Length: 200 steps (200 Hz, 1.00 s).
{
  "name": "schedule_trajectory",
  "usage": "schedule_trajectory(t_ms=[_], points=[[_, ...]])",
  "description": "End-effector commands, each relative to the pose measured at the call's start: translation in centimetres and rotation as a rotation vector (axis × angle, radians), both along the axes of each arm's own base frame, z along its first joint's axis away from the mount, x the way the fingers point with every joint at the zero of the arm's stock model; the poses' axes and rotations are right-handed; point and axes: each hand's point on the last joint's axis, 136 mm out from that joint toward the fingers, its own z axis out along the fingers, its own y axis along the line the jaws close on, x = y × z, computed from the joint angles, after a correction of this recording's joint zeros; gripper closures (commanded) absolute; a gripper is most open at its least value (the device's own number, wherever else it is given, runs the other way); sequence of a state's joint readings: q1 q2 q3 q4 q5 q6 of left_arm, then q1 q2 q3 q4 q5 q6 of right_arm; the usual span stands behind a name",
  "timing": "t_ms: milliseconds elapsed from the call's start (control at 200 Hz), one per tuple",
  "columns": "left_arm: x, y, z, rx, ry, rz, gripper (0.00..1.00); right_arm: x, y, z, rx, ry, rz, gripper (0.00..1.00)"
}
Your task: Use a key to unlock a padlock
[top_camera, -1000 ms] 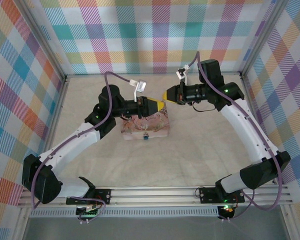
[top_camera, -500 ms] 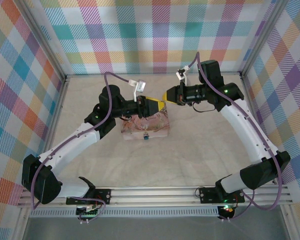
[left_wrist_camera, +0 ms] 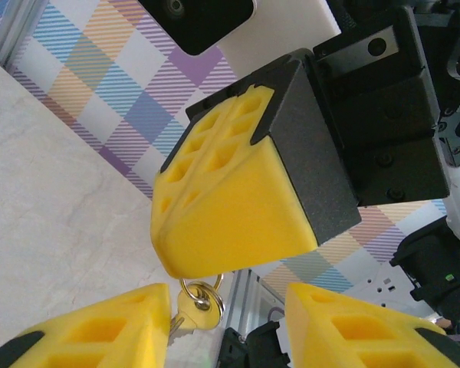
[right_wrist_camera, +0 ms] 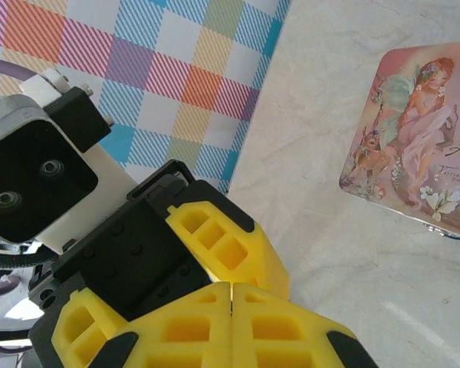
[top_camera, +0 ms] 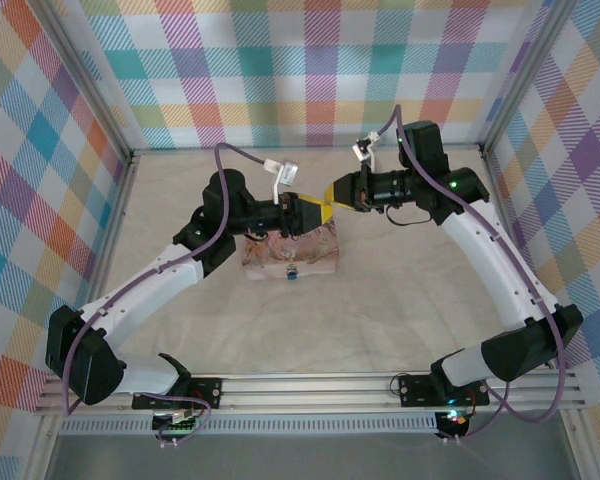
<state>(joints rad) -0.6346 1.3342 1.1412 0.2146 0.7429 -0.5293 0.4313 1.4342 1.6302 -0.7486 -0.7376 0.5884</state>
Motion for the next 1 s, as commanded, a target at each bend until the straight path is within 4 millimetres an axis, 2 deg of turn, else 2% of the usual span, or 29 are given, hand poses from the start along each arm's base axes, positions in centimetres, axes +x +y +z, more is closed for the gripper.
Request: schedule_trajectory(t_ms=[0,105,650,760,840,945,995], points=[[-0.6,-0.4,2.0,-0.031,-0.059,-0.031,0.58,-0.5,-0.1,0.8,0.026,-0.014,0.012,1.00],[-0.6,-0.4,1.8,-0.024,-0.057,-0.027,0.64,-0.5,-0.2,0.7,0.022,-0.017,0.009,1.00],[-0.5,-0.1,1.0,0.008,-0.054,-0.007,0.78,-0.5,-0.8,0.6,0.024,-0.016,-0.004,0.99],[-0.5,-0.1,0.9,0.012,-0.052,-0.003,0.83,-0.5,-0.7,0.8,0.031,-0.016,0.000,1.00],[-0.4,0.0,0.8,0.015,-0.049,0.003,0.92,-0.6,-0.7,0.8,0.033,-0.015,0.000,0.99],[-0.1,0.0,0.6,0.020,-0.049,0.018,0.92,-0.7,-0.8,0.8,0.034,-0.016,0.001,1.00],[-0.1,0.1,0.6,0.022,-0.045,0.023,0.88,-0.6,-0.8,0.8,0.030,-0.017,-0.003,1.00]])
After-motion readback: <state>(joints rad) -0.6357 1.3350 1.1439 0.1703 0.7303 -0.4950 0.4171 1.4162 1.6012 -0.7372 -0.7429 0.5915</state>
